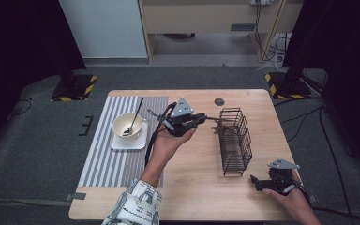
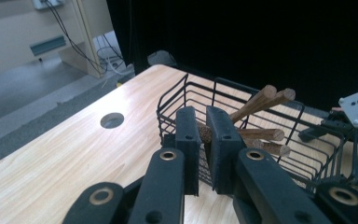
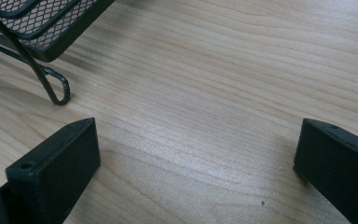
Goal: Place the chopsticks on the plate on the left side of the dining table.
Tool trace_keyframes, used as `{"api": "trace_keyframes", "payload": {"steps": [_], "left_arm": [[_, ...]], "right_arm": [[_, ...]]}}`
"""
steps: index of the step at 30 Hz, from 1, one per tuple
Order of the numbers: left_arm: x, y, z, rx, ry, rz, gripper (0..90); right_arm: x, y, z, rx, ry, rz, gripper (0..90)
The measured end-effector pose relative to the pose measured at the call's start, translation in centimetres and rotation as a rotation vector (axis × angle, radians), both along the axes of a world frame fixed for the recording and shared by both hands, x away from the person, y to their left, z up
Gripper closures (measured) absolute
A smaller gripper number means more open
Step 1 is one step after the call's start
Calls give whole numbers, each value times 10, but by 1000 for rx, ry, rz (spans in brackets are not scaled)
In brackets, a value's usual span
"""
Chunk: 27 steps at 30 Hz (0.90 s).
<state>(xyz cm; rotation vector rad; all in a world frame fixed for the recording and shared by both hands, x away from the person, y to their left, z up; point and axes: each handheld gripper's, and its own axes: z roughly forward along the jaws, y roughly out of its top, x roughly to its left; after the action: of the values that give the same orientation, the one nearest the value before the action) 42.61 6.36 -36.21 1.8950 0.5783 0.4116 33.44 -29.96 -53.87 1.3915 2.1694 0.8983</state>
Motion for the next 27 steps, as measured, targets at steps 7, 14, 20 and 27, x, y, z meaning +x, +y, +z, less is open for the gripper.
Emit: {"api": "trace_keyframes", "payload": {"steps": [7, 14, 20, 27], "left_arm": [[-3, 1, 3, -2, -19, -2, 839], [-4, 6, 6, -20, -33, -5, 839], [-6, 13, 10, -58, -46, -10, 839], [-9, 18, 15, -109, -61, -24, 839]], "right_arm": [[0, 0, 0, 0, 0, 0, 2], [0, 0, 0, 0, 0, 0, 2], [0, 0, 0, 0, 0, 0, 2], [0, 0, 0, 0, 0, 0, 2]]}}
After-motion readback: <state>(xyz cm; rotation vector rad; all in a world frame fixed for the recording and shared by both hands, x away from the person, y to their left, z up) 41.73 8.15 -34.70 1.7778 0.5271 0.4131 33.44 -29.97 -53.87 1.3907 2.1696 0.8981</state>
